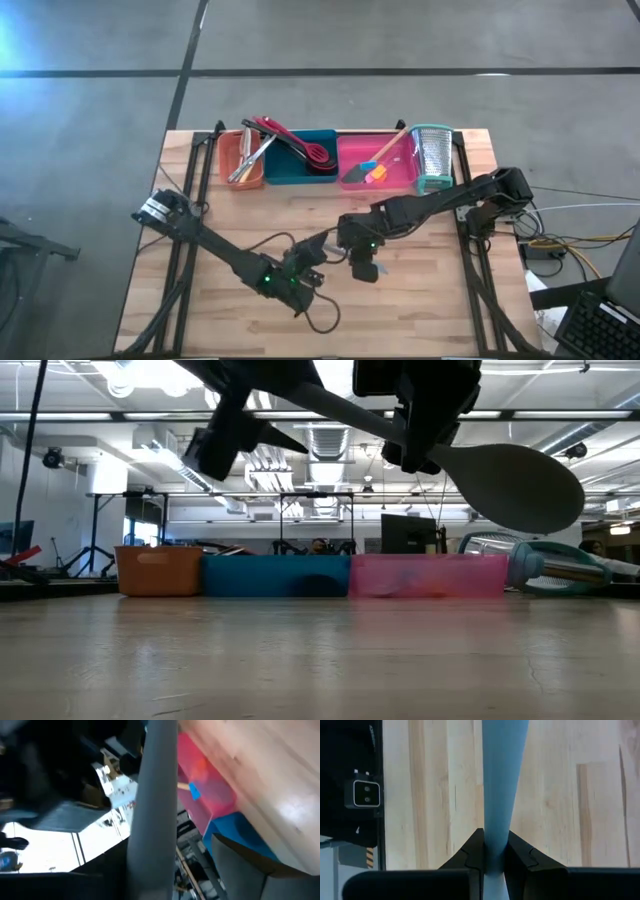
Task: Pick & Place Kitchen Items
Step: Put the gray serving spoon into the blue bin
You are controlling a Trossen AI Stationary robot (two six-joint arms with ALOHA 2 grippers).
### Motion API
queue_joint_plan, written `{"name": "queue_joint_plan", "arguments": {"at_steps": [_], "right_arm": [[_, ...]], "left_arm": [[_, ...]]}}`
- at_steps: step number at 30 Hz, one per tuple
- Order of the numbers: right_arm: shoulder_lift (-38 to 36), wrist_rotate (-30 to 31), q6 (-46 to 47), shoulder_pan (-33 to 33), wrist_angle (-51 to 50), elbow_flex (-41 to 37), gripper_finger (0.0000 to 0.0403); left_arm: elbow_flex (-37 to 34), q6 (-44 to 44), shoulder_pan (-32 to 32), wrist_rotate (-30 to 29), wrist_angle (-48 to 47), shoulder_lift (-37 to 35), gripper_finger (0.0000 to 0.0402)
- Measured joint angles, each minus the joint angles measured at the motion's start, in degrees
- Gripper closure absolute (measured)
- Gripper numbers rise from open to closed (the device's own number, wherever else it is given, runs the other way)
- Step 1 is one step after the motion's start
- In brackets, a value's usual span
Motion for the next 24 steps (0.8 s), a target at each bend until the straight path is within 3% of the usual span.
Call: {"name": "queue_joint_plan", "arguments": {"at_steps": [6, 11, 24], "right_arm": [[0.0, 0.0, -0.1, -0.2, 1.5, 0.0, 0.0371], [0.0, 0.2, -0.1, -0.2, 1.3, -0.3, 0.0371], [-0.1, 0.0, 0.1, -0.1, 1.4, -0.3, 0.0371]], "left_arm": [[0.0, -0.6, 2.6, -1.4, 0.4, 0.1, 0.0223], [0.0, 0.5, 2.9, -3.1, 0.4, 0.1, 0.0344], [0.5, -0.1, 2.6, -1.0, -0.1, -0.4, 0.0346]]}}
